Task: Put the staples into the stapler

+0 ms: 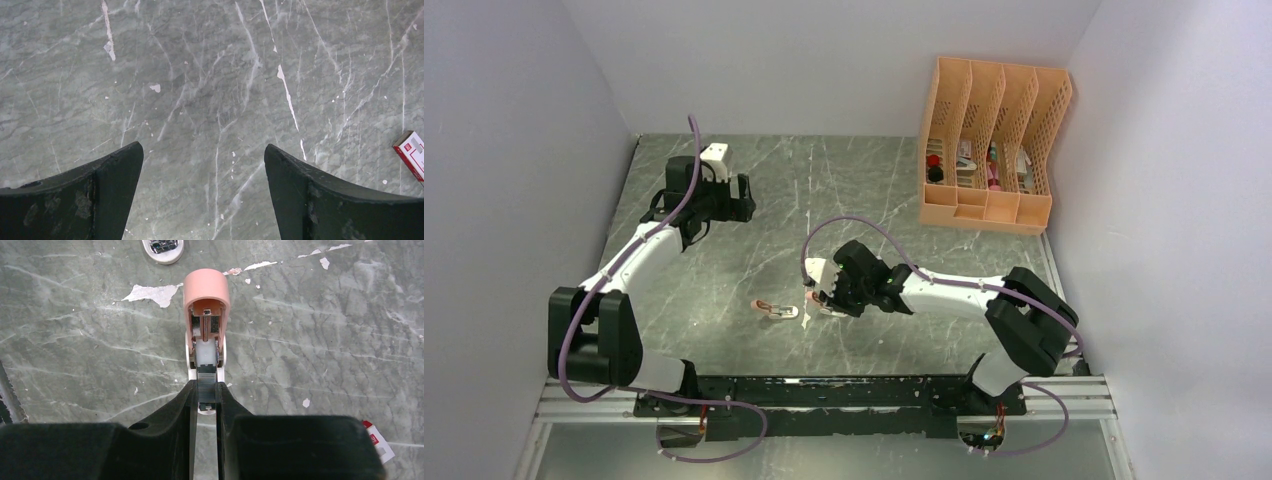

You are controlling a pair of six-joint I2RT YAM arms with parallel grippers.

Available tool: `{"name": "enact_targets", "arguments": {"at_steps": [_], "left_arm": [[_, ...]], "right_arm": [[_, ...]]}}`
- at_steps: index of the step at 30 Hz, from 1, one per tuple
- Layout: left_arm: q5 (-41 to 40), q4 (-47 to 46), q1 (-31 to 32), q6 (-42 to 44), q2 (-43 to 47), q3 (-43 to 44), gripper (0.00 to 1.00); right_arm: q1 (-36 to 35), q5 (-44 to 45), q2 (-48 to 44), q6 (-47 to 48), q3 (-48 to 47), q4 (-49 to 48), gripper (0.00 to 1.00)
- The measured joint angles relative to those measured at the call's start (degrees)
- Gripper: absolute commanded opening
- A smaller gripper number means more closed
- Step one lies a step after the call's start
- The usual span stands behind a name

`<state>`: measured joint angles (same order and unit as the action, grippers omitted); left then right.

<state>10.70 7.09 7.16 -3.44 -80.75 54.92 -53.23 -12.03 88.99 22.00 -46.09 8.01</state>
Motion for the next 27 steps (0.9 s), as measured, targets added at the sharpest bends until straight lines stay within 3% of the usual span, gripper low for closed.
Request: {"name": "enact_targets", "arguments": {"at_steps": [27], "left_arm": [[0.09,0.02,-0.04,0.0,-0.26,0.0,0.95]], "right_arm": [[-0.09,0.92,-0.81,0.11,0.17,-1.11,0.17]]}}
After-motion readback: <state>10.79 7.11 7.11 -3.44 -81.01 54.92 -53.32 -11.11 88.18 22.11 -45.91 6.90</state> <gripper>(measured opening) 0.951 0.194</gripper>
